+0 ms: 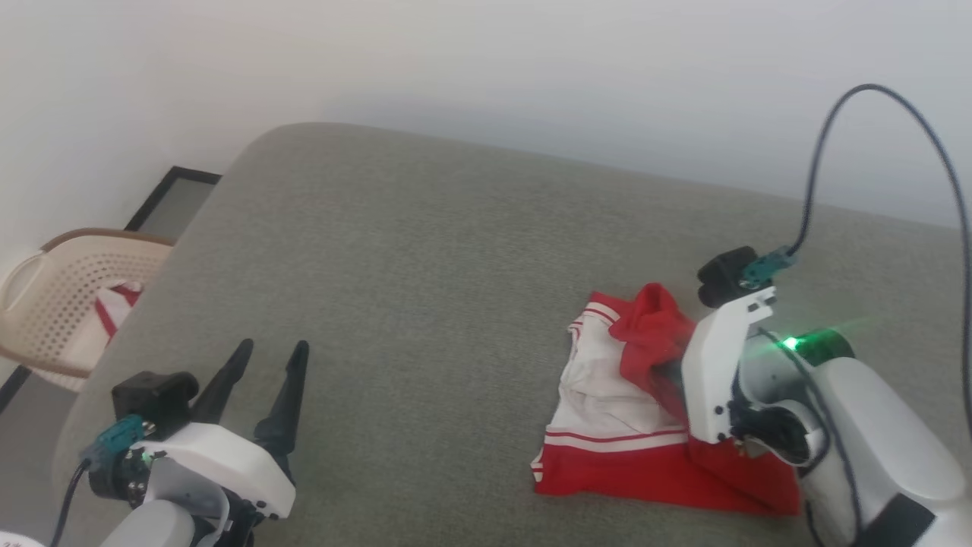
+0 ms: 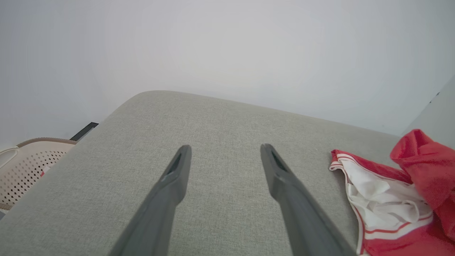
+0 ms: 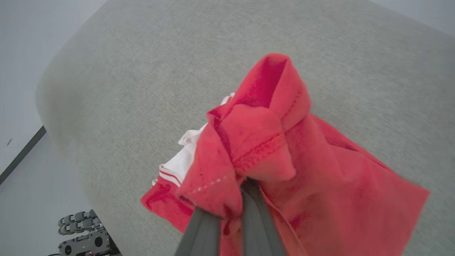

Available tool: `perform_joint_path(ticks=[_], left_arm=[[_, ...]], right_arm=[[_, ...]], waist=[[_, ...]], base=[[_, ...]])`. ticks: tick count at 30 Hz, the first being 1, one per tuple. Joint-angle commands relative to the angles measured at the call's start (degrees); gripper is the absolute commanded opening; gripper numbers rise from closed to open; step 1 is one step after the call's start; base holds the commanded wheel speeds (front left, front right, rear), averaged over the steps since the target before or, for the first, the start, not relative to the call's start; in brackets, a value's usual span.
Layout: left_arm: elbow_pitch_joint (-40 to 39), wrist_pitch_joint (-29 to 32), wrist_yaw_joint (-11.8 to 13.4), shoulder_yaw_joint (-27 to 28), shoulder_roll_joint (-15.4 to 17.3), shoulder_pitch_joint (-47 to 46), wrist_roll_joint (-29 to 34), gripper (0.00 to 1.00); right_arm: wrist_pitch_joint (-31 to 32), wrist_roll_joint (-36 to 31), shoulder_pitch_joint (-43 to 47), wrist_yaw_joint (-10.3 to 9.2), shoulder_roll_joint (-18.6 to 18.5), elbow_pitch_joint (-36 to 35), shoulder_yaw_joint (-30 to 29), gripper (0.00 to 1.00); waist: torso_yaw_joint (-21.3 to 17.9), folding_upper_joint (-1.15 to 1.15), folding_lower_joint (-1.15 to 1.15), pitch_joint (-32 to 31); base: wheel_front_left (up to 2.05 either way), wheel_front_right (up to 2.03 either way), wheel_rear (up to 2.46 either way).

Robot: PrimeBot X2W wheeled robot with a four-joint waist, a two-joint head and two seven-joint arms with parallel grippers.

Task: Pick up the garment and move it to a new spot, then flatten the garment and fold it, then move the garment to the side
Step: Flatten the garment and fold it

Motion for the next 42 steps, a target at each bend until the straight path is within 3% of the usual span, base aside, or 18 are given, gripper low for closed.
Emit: perform_joint_path(ticks=[1,8,9,12,13,22,28,42], left_arm=[[0.4,0.2,-0.4,-0.3,-0.3,-0.7,0.0,1.0],[1.8,-0.1,-1.4,-0.7,-1.0,-2.2,-0.4,1.0],[2.0,-0.2,-1.4,-0.6,-0.9,-2.2,-0.5,1.0],[2.3,-0.4,-1.4,-0.3,-0.7,-1.9,-0.8,1.0],[2.4,-0.6,-1.4,-0.2,-0.7,-1.7,-0.8,1.0],[2.4,-1.8,-0.9,1.3,0.1,0.0,-1.3,1.0],[2.1,-2.2,-0.6,1.9,0.8,1.1,-0.9,1.0],[0.8,-3.4,0.8,4.0,2.3,4.7,-0.6,1.0]], right_arm=[[-0.7,-0.5,-0.8,-0.05,0.6,1.2,0.4,0.0],[-3.6,-2.2,-3.8,-0.04,3.0,9.2,3.1,0.0],[-4.2,-2.4,-4.2,-0.04,3.3,10.2,3.3,0.14],[-5.3,-2.6,-5.1,-0.04,4.1,12.6,4.2,0.93],[-5.8,-2.1,-5.4,-0.04,4.4,12.9,4.3,1.0],[-8.1,0.6,-7.2,-0.04,3.3,13.0,6.6,1.0],[-11.0,1.6,-6.4,-0.04,0.3,9.9,7.0,1.0],[-21.9,-1.1,0.1,-0.04,-6.2,3.5,-0.3,1.0]], waist=[[1.1,0.0,0.0,-0.2],[2.4,0.0,0.0,-0.3],[2.3,0.0,0.0,-0.2],[1.9,0.0,0.0,-0.3],[1.6,0.0,0.0,-0.3],[-2.2,0.0,0.0,-0.5],[-5.2,0.0,0.0,-1.1],[-12.3,0.0,0.0,-2.1]], base=[[0.0,0.0,0.0],[0.0,0.0,0.0],[0.0,0.0,0.0],[0.0,0.0,0.0],[0.0,0.0,0.0],[0.0,0.0,0.0],[0.0,0.0,0.0],[0.0,0.0,0.0]])
